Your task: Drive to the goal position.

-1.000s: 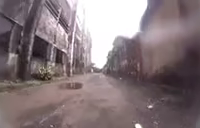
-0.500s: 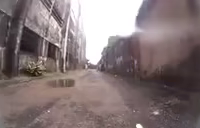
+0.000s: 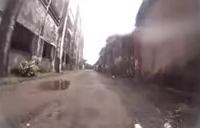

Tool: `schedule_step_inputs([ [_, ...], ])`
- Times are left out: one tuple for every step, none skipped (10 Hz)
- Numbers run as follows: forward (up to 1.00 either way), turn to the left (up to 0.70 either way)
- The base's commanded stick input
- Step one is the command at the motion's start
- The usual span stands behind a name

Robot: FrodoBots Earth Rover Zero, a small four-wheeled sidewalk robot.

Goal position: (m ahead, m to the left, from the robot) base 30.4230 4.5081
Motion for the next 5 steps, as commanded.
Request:
schedule_step_inputs([
  [0.70,0.00],
  [0.70,0.00],
  [0.70,0.00],
  [0.70,0.00],
  [0.70,0.00],
])
